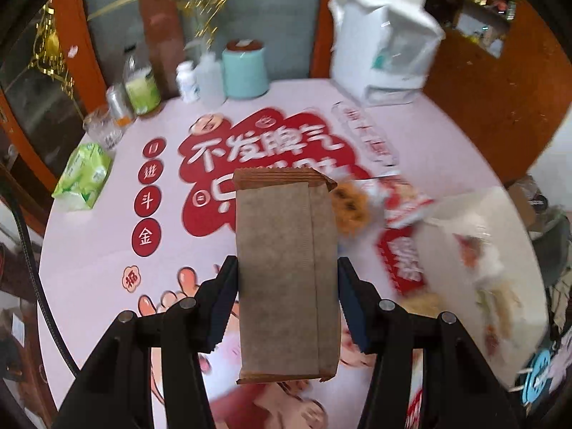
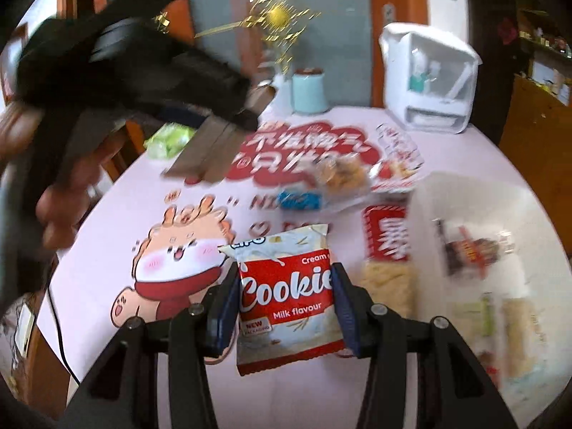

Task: Organize snacks
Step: 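Carry the wafer packet and Cookies packet over the white tray and release both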

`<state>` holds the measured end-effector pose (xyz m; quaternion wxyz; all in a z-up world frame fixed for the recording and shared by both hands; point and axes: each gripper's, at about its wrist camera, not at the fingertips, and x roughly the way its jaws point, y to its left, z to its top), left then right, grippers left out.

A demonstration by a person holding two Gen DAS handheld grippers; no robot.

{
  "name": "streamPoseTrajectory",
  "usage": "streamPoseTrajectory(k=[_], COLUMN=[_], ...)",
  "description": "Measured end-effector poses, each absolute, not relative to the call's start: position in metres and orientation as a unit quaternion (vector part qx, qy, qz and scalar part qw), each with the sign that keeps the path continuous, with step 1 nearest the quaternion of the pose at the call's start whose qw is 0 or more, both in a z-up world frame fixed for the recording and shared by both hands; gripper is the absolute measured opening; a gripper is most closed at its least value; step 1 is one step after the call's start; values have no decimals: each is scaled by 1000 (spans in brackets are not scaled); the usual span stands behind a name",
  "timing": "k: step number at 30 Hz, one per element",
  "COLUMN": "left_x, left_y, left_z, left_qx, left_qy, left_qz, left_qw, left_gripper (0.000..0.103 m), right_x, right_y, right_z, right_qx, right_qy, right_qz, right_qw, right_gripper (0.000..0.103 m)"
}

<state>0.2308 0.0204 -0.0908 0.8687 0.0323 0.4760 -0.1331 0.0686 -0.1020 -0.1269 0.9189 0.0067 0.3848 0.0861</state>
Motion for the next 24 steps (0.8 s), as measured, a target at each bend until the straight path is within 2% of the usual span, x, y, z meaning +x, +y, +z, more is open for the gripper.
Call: streamPoseTrajectory(k=[11, 24], left_x=[138, 101], left_y=[-76, -207], left_z=[-12, 6], left_qx=[45, 85], left_qy=[410, 379], left_qz=[-208, -276], left_qw=[887, 879], left_gripper=[53, 54], right_x=[41, 17], right_y=[-196, -284], right_z=[-81, -73], right_qx=[17, 38], right_qy=[348, 344], right_qz=[-20, -105], right_qw=[937, 932], right_gripper=[48, 49])
